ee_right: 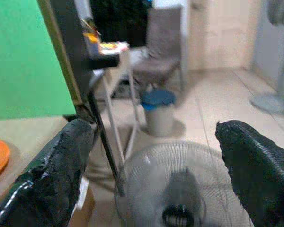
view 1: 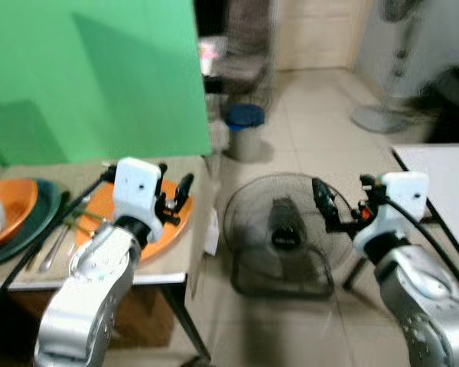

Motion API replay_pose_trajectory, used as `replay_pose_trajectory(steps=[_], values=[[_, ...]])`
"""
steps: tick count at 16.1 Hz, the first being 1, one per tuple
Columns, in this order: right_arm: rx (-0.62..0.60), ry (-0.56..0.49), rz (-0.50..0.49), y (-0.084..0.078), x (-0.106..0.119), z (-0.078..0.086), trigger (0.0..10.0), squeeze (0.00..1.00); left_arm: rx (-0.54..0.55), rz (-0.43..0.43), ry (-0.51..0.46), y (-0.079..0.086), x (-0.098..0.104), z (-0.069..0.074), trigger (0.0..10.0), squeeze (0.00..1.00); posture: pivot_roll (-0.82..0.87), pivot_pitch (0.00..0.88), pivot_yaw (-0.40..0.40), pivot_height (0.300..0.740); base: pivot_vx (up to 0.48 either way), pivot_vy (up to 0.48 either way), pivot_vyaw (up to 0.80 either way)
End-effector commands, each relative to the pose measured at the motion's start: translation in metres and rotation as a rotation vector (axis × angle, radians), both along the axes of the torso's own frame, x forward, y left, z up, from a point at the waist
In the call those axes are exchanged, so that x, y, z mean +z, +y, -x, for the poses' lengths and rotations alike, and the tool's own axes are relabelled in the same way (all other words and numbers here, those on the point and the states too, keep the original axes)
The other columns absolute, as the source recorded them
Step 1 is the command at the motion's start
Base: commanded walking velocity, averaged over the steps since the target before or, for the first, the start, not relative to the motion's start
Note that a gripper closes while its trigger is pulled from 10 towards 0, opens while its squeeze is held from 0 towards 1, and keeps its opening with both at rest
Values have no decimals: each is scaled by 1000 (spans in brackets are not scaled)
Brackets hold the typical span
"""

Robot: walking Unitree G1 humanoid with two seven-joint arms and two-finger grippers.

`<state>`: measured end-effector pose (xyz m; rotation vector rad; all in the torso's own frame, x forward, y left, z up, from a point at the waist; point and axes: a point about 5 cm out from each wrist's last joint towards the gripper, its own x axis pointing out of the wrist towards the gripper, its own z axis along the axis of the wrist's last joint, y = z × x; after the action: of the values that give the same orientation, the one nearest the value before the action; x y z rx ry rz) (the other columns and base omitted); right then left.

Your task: Setting the table

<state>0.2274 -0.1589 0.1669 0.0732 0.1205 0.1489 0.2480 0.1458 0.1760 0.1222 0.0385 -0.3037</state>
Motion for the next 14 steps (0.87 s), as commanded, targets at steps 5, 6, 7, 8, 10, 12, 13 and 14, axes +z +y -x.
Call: replay_pose_trajectory(steps=[5, 6, 7, 8, 10, 12, 13, 14], values=[[-8, -1, -23, -1, 3, -4, 10000, 0, -18, 6, -8, -4, 1, -9, 10000, 0, 23, 0, 55, 740, 0, 286, 0], [-5, -2, -24, 0, 4, -3, 10000, 0, -15, 5, -1, -3, -1, -8, 10000, 0, 21, 0, 60, 740, 0, 285, 0], [-7, -1, -26, 1, 4, -2, 10000, 0, -15, 4, 9, -2, -3, -6, 10000, 0, 23, 0, 62, 740, 0, 285, 0], [-7, -1, -30, 1, 4, -1, 10000, 0, -17, 4, 15, -2, -4, -5, 10000, 0, 23, 0, 61, 740, 0, 289, -413], [-1, 0, -31, 1, 5, 0, 10000, 0, -16, 3, 16, -1, -5, -7, 10000, 0, 22, 0, 56, 740, 0, 313, -678], [-2, 0, -32, 1, 5, -1, 10000, 0, -14, 3, 14, -1, -5, -8, 10000, 0, 24, 0, 50, 740, 0, 322, -800], [-4, -1, -39, 1, 6, -2, 10000, 0, -16, -3, 12, 0, -5, -9, 10000, 0, 34, 0, 57, 740, 0, 352, -800], [-4, -1, -42, 1, 6, -2, 10000, 0, -19, -8, 12, 0, -5, -9, 10000, 0, 34, 0, 57, 740, 0, 356, -800]])
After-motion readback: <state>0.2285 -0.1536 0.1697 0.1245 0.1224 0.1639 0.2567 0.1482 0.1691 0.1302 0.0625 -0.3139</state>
